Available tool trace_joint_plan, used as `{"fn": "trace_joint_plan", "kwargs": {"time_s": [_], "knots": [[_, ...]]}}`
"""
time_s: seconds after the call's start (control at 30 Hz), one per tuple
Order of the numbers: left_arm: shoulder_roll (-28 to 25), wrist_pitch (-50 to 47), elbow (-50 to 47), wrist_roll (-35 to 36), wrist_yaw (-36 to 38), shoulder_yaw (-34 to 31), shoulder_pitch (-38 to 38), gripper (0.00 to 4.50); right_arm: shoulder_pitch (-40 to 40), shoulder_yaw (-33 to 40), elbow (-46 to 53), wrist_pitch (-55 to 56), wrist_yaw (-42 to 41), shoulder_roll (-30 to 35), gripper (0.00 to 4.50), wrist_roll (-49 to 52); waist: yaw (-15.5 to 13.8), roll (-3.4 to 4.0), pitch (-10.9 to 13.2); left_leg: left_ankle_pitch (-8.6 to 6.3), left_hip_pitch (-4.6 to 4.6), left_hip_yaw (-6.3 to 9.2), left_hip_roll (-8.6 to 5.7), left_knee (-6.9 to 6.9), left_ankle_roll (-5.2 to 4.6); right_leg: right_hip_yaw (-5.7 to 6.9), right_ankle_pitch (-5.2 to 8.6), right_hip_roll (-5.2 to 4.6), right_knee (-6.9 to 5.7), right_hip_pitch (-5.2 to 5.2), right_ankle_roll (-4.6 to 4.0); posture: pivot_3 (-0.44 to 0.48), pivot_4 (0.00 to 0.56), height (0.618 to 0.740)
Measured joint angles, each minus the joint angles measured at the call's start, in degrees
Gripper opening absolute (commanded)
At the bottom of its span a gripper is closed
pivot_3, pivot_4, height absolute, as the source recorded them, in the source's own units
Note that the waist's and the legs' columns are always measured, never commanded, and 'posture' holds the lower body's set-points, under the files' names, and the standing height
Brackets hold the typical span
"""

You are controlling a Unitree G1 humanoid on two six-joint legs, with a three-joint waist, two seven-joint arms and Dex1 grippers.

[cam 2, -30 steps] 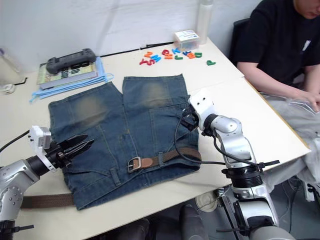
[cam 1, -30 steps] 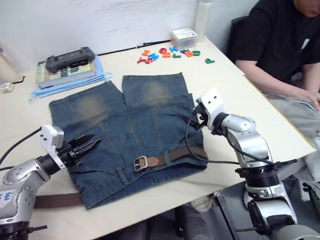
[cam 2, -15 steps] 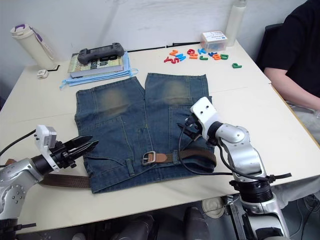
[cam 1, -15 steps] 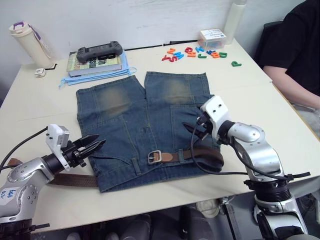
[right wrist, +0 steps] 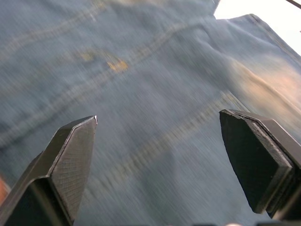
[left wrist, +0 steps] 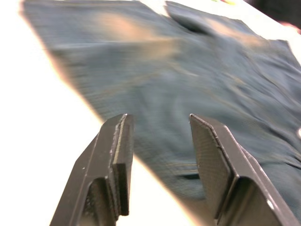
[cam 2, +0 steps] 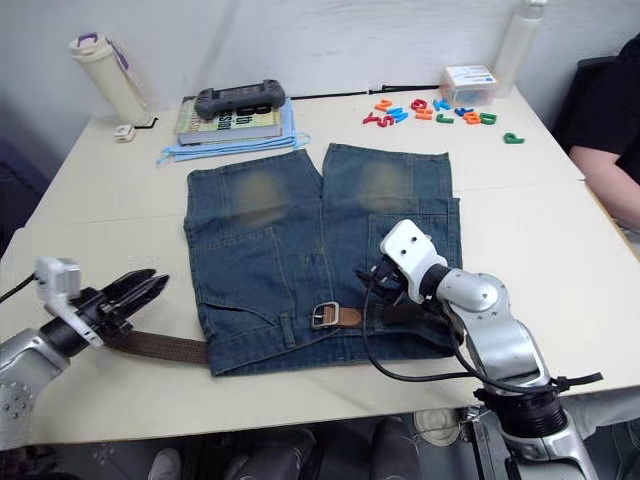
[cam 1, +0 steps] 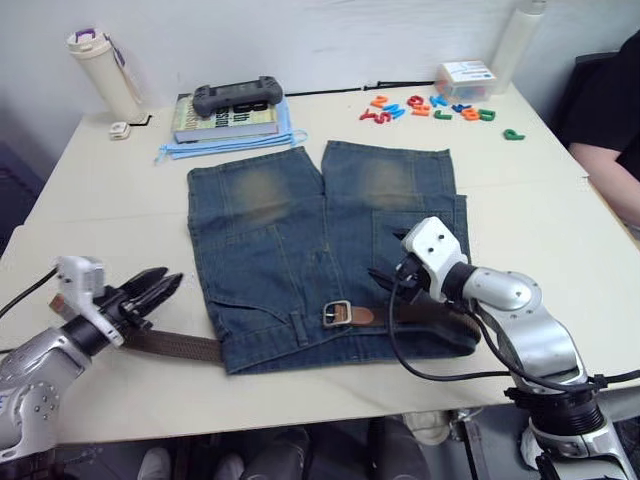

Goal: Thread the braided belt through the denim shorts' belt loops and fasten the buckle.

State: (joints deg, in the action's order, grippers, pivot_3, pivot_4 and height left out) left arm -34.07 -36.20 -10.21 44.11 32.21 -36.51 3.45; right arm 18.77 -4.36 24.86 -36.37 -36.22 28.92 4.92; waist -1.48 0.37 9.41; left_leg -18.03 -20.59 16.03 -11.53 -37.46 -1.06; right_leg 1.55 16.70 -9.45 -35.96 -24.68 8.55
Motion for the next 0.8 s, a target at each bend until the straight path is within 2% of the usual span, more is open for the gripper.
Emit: {"fn": "trace_joint_plan", "kwargs": {"time_s": [0.23,0.33,0.57,0.8], "knots": [[2.1,-4.4,5.0,5.7,-8.0,-10.9,2.8,2.19,-4.3,2.5,6.6,-2.0,0.5,0.3,4.47,4.2,-0.4,-0.22,0.1,-0.58,0.18,-1.54,1.04,0.23,0.11,-1.37,-0.03,1.00,0.21,-0.71,-0.22,0.000,0.150,0.730],[2.5,-5.8,7.0,7.4,-10.8,-13.2,3.5,2.19,-5.2,2.6,10.9,-3.6,0.1,1.1,4.47,6.7,-0.1,-0.38,0.2,-0.77,0.42,-2.39,1.48,0.26,0.13,-1.65,-0.16,1.18,0.22,-0.78,-0.40,0.000,0.150,0.730],[4.2,-8.2,11.1,12.5,-17.7,-21.1,4.9,2.19,-8.2,4.4,19.9,-8.8,-3.5,6.1,4.47,14.7,-0.1,-0.69,0.2,-1.17,0.46,-3.04,2.22,0.03,0.26,-1.97,-0.49,1.98,0.54,-0.80,-0.66,0.000,0.150,0.730],[5.0,-9.9,14.2,16.3,-23.0,-25.7,7.3,2.19,-7.7,4.7,20.8,-10.3,-2.0,6.8,4.47,17.0,-0.3,-0.85,0.2,-1.26,0.53,-3.29,2.44,0.03,0.32,-2.09,-0.58,2.17,0.60,-0.83,-0.82,0.000,0.150,0.730]]}}
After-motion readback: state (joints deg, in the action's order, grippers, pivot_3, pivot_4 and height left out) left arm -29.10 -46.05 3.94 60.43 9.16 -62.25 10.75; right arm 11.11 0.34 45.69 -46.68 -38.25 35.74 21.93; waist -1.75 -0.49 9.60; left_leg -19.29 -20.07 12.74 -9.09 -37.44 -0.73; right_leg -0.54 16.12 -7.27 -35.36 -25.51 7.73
